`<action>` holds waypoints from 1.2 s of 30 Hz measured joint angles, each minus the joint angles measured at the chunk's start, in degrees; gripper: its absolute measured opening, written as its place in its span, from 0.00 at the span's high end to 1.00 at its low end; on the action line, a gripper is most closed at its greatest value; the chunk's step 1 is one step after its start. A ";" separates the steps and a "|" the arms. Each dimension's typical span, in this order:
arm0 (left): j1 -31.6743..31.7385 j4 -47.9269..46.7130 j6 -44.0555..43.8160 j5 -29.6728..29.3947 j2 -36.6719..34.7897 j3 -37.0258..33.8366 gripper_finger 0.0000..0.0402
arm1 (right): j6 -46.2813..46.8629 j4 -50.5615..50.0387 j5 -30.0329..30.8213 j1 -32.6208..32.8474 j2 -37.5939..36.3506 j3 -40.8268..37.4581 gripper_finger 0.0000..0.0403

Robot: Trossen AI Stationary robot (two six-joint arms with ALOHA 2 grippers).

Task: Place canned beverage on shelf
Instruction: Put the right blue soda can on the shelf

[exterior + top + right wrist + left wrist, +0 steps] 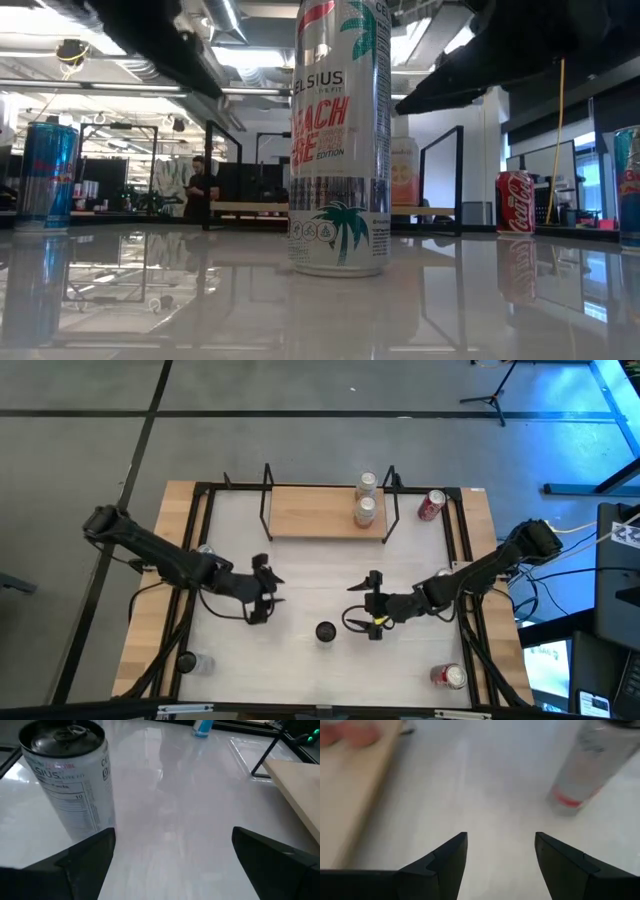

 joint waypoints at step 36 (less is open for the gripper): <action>-3.22 6.62 4.31 5.72 17.35 4.31 0.14 | 18.52 -45.79 -6.99 -0.03 -4.45 16.18 0.01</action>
